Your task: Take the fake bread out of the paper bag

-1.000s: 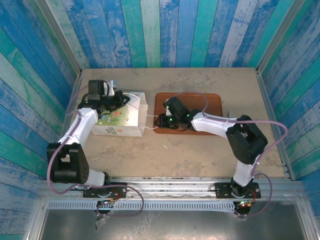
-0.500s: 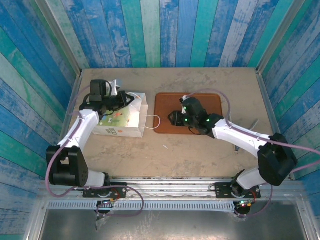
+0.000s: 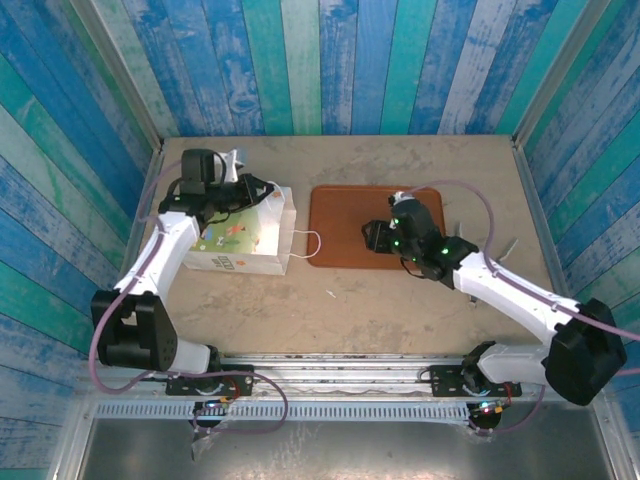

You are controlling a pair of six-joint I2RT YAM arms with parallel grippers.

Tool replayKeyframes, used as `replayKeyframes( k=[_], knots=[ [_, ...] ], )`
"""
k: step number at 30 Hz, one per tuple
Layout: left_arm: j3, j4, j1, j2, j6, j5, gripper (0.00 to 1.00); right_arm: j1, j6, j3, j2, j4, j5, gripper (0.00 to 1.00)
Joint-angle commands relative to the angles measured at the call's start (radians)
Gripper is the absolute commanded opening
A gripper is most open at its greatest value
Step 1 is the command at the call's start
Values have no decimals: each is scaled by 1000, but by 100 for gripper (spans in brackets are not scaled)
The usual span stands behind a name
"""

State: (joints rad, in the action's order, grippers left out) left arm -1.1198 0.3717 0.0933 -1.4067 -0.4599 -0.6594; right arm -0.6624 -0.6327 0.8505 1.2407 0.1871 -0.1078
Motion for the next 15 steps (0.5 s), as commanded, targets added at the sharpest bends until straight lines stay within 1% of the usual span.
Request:
replayKeyframes(
  k=[1, 3, 6, 8, 11, 13, 14, 15],
  knots=[
    [-33, 33, 11, -45, 27, 6, 16, 20, 16, -24, -57, 56, -90, 62],
    [-40, 43, 14, -48, 32, 10, 13, 34, 4, -39, -101, 85, -147, 64],
    [-29, 43, 16, -36, 23, 21, 5, 56, 1, -81, -185, 115, -216, 68],
    [-9, 27, 19, -14, 9, 28, 2, 125, 1, -107, -239, 152, -241, 74],
    [26, -14, 19, 30, -25, 42, 0, 219, 10, -149, -322, 203, -228, 80],
    [46, -42, 19, 53, -49, 38, 0, 294, 20, -175, -368, 239, -201, 90],
    [57, -62, 19, 67, -61, 37, 0, 338, 22, -187, -386, 260, -183, 97],
    [63, -77, 19, 77, -76, 38, 0, 382, 24, -194, -398, 287, -164, 100]
  ],
)
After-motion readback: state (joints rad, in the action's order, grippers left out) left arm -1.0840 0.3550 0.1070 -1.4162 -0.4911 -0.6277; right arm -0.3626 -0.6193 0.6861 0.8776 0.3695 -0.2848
